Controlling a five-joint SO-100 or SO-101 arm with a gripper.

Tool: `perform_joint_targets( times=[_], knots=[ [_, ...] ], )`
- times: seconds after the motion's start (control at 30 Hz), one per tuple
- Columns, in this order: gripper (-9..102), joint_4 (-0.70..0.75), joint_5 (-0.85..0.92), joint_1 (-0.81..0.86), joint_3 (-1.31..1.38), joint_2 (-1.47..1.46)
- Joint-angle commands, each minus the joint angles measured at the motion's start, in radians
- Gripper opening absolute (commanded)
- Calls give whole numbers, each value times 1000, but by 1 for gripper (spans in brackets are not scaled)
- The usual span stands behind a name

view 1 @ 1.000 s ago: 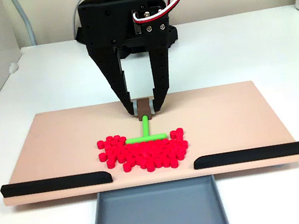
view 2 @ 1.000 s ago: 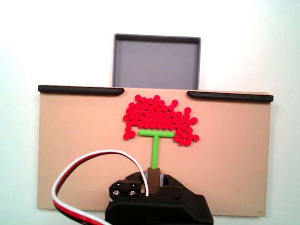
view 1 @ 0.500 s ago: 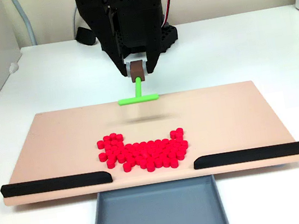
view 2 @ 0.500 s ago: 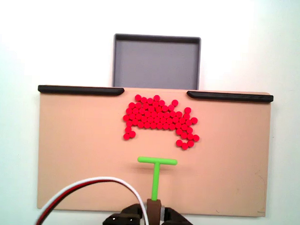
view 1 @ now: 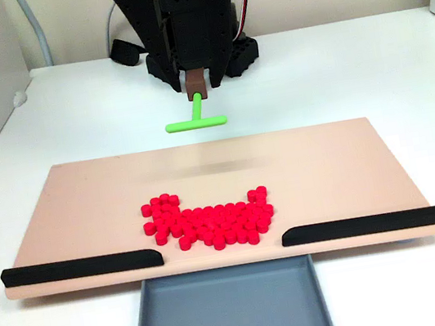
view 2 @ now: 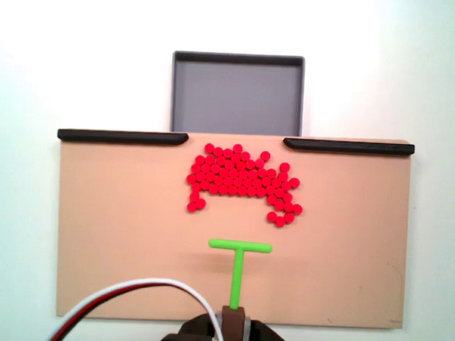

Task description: Gather the bottom side granules

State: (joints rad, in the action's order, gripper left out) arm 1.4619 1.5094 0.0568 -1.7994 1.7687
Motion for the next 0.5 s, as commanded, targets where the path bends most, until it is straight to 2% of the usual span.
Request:
perform_joint_targets(
  times=[0.0, 0.47],
  knots=[
    [0, 6, 21, 2, 15, 31],
    [0, 21, 94, 12, 15, 58]
  ],
)
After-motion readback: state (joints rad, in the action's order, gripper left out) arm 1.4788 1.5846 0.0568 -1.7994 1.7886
